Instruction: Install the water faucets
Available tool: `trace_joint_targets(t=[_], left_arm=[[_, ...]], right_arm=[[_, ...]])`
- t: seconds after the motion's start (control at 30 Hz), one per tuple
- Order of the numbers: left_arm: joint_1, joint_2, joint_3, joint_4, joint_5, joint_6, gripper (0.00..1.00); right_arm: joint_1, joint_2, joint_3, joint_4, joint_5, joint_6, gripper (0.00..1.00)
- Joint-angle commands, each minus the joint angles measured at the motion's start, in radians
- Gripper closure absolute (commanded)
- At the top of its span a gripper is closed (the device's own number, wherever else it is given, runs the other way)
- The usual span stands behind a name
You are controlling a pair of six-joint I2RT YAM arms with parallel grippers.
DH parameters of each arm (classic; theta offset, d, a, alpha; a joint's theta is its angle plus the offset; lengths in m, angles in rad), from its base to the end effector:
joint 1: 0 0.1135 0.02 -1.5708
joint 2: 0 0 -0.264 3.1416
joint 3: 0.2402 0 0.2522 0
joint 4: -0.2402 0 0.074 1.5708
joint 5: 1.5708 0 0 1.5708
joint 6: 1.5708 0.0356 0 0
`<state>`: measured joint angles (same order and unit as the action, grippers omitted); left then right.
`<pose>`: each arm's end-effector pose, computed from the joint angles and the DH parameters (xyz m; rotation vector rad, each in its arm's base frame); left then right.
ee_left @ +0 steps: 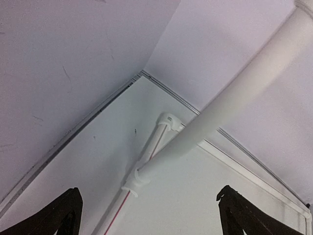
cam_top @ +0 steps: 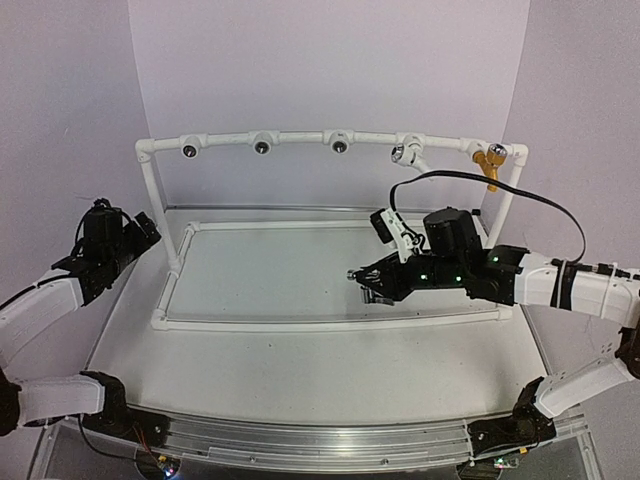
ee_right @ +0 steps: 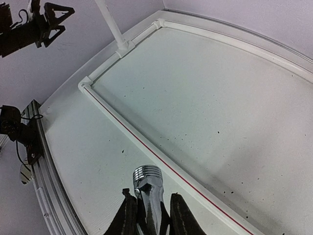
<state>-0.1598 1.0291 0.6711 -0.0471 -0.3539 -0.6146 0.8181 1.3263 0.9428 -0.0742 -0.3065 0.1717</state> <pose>0.2320 -0.0249 0.2677 -0.6600 1.8380 -0.1617 0.1990 0.2281 0.2859 -0.8685 1.9500 0.9167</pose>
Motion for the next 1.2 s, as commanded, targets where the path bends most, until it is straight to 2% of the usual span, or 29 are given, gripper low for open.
trace_joint_targets(t=[0.0,0.23,0.43,0.57,0.67,0.8,0.83,0.9,1.17], left_arm=[[0.039,0.164,0.046,0.232,0.056,0.129,0.0],[0.062,0.344,0.101,0.449,0.061,0.304,0.03],[0.085,0.497,0.217,0.509,0.132,0.401,0.08],[0.094,0.554,0.252,0.571,0.24,0.446,0.23],[0.097,0.56,0.265,0.596,0.31,0.462,0.42],[0.096,0.517,0.238,0.601,0.324,0.457,0.61],[0.097,0.496,0.228,0.6,0.328,0.45,0.69],[0.096,0.45,0.19,0.601,0.337,0.434,0.79],[0.096,0.244,-0.014,0.598,0.348,0.326,0.97]], right_arm=[[0.007,-0.05,0.045,0.028,-0.017,-0.058,1.0],[0.008,-0.082,0.027,0.03,-0.072,-0.092,1.0],[0.009,-0.09,0.037,0.024,-0.062,-0.112,1.0],[0.008,-0.102,0.042,0.021,-0.053,-0.113,1.0],[0.01,-0.108,0.043,0.019,-0.049,-0.11,1.0],[0.009,-0.108,0.05,0.013,-0.033,-0.101,1.0],[0.009,-0.107,0.054,0.012,-0.019,-0.096,1.0],[0.009,-0.097,0.074,0.001,0.001,-0.091,1.0],[0.021,-0.041,0.235,-0.1,0.071,-0.1,1.0]])
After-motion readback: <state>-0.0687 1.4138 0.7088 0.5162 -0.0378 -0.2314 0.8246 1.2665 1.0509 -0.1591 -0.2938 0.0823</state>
